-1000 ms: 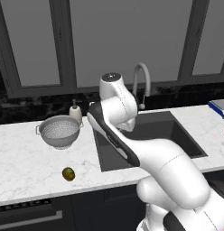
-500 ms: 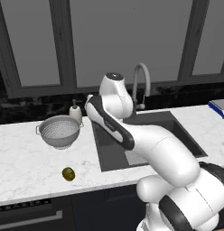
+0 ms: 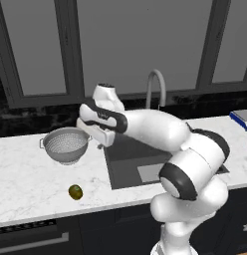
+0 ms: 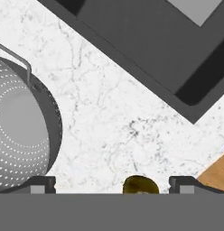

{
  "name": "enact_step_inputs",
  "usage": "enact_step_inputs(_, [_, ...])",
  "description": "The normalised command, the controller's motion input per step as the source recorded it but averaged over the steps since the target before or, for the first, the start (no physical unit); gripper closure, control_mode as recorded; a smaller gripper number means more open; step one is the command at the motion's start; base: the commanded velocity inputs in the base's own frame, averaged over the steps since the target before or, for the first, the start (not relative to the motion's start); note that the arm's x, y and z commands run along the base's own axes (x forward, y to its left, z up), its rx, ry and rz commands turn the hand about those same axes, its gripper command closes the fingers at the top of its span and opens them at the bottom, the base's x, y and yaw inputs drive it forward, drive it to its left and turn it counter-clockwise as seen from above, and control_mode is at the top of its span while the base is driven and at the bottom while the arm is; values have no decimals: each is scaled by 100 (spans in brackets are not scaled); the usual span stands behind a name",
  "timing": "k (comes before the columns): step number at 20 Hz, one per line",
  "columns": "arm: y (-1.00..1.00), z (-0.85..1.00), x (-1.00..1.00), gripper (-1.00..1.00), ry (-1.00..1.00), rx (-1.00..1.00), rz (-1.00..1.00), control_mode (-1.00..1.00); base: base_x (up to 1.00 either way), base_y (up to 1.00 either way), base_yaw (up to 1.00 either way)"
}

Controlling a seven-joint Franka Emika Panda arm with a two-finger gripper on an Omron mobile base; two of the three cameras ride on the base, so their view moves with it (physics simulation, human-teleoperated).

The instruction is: Put the colander in the sink, put the mango, kiwi in the colander, and turn on the sink faucet and pour water over the colander.

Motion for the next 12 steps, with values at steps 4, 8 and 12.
enact_step_inputs(4, [32, -17, 45, -100, 2, -3, 9, -100, 0, 0, 0])
enact_step_inputs(8, [29, -30, 22, -100, -3, -14, 11, -100, 0, 0, 0])
enact_step_inputs(12, [9, -36, 13, -100, -10, -9, 1, -100, 0, 0, 0])
